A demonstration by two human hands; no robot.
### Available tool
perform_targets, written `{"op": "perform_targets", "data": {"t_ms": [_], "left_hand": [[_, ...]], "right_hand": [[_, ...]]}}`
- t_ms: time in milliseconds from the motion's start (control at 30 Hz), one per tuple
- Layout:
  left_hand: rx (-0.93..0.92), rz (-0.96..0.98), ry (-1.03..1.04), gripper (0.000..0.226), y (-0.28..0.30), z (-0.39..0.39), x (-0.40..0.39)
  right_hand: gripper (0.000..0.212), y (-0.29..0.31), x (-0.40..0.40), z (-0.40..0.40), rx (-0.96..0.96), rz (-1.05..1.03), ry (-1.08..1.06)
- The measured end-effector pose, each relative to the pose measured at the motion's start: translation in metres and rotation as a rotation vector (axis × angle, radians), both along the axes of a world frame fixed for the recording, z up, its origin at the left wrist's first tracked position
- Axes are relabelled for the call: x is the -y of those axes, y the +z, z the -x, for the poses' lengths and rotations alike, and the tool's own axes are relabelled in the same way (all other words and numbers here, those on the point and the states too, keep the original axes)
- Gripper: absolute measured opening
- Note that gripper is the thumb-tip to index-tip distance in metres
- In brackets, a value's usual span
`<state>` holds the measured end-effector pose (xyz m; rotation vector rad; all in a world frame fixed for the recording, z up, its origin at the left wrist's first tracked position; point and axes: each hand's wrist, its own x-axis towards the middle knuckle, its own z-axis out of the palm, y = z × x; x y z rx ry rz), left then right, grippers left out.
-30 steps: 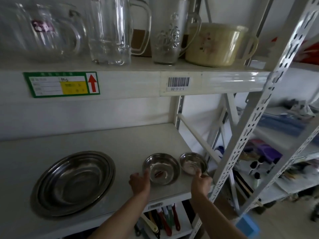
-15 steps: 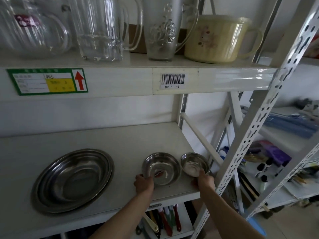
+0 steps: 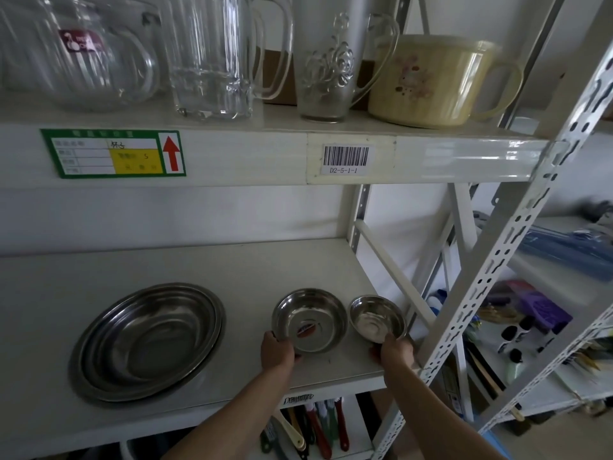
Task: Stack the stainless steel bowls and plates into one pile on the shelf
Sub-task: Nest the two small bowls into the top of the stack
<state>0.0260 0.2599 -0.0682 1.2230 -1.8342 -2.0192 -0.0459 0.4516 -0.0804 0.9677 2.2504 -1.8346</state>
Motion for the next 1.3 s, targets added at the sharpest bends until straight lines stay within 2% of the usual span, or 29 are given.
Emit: {"op": "perform_targets", "data": {"t_ms": [100,400,567,633,733,1000,1200,1300], "left_hand": [[-0.027,-0.008,0.011,0.026,0.008,0.000,0.006],[-0.225,-0.105,0.157,0.033,0.030,0.000,0.038],[-0.336,-0.171,0.220,0.011,0.050,-0.007,0.068],[-0.363,-0.188,0.249,0.013,0.057,-0.014,0.083],[-0.367,-0.159,0.309,0.024,0.063,-0.025,0.109],[-0.382,-0.140,0.426,0.033,0.064,-0.071,0.176],[-0.301,-0.074,0.453,0.012,0.059,-0.100,0.214],[-0.245,-0.058,0.467,0.036,0.052,-0.108,0.228]], "right_hand": [[0.032,0.007,0.007,0.001,-0.020,0.026,-0.017],[0.028,0.028,0.045,0.007,-0.130,0.137,0.075],[0.028,0.035,0.075,0.006,-0.158,0.136,0.142],[0.029,0.039,0.088,0.006,-0.173,0.146,0.156],[0.030,0.046,0.110,0.005,-0.191,0.180,0.176],[0.030,0.064,0.171,-0.008,-0.222,0.219,0.282],[0.032,0.075,0.215,-0.025,-0.227,0.193,0.372],[0.033,0.080,0.234,-0.034,-0.228,0.190,0.422]]}}
